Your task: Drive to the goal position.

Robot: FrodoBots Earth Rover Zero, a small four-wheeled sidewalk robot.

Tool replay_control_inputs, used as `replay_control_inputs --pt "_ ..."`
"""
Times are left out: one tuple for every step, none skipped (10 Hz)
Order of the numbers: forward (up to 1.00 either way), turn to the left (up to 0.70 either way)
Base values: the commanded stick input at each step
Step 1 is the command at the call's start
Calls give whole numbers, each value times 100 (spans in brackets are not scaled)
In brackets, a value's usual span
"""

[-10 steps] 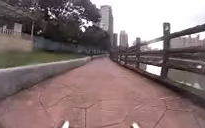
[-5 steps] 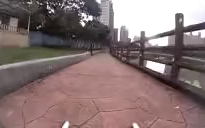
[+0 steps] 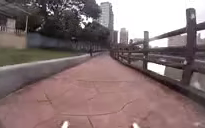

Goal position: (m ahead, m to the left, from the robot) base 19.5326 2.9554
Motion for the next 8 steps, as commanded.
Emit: replay_control_inputs --pt "70 0" --pt "70 0" --pt "70 0" --pt "70 0" --pt "70 0" --pt "70 2" --pt "70 5" --pt "70 10"
